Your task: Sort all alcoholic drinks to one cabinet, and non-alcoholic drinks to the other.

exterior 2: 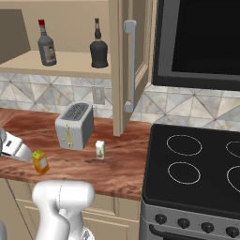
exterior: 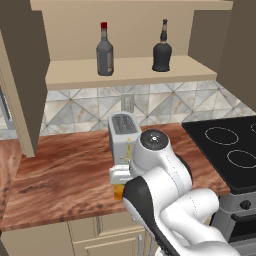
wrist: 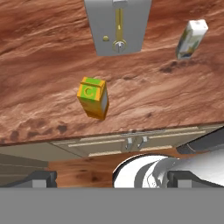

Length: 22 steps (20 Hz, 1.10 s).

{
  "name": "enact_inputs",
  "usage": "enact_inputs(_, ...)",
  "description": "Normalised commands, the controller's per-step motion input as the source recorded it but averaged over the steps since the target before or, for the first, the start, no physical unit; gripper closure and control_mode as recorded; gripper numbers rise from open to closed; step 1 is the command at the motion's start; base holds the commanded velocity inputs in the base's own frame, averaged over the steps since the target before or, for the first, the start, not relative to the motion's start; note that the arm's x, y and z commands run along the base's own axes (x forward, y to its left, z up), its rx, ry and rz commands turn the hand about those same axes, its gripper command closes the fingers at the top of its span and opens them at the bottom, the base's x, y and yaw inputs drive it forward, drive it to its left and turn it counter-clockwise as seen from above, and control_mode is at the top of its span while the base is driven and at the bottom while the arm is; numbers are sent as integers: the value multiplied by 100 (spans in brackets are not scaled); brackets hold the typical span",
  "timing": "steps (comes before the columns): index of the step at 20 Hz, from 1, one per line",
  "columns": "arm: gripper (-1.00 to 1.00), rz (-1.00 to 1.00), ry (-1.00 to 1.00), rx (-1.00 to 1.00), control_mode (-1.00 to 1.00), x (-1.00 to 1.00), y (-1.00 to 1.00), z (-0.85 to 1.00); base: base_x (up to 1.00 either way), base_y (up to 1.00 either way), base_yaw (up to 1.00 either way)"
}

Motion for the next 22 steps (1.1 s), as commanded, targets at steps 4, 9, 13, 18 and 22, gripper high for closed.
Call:
enact_inputs(4, -100, 0, 0, -2, -100, 22, 0, -23, 0, 0, 0)
enact_inputs(9, -100, 0, 0, -3, -100, 18, 0, -22, 0, 0, 0)
enact_inputs(13, -100, 0, 0, -3, -100, 18, 0, -16, 0, 0, 0)
enact_inputs(18, -100, 0, 1, -2, -100, 22, 0, -15, 0, 0, 0)
enact_inputs(22, -100, 0, 2, -2, -100, 22, 2, -19, 0, 0, 0)
